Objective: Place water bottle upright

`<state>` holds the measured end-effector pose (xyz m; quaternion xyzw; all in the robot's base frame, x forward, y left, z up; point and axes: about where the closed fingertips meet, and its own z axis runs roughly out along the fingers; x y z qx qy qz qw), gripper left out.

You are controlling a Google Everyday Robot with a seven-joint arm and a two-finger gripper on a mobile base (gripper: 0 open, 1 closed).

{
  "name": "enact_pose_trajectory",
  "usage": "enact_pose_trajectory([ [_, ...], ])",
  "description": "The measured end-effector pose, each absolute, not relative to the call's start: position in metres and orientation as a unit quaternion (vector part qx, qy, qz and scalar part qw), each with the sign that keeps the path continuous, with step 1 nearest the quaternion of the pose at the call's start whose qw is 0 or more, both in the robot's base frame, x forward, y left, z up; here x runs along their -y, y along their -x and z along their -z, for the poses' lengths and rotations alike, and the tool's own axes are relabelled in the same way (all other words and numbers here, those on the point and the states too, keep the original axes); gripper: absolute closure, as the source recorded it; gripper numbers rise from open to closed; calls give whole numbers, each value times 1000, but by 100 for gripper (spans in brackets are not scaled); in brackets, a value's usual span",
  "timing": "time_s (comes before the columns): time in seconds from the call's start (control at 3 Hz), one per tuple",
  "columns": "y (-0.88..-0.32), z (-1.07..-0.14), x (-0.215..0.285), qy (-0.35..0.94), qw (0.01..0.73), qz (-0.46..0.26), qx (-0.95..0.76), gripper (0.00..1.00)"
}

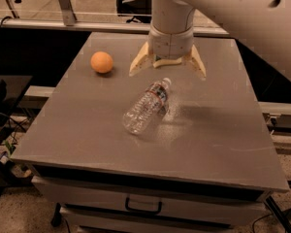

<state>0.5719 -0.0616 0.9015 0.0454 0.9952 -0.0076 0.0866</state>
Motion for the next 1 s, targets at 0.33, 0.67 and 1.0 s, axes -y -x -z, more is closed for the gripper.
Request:
enact_pose_trajectory([
  [0.33, -568, -890, 61, -110, 60, 5, -992, 0],
  [0.67, -563, -875, 57, -148, 34, -2, -988, 0],
  [1.0, -562, -861, 49, -165, 13, -6, -986, 0],
])
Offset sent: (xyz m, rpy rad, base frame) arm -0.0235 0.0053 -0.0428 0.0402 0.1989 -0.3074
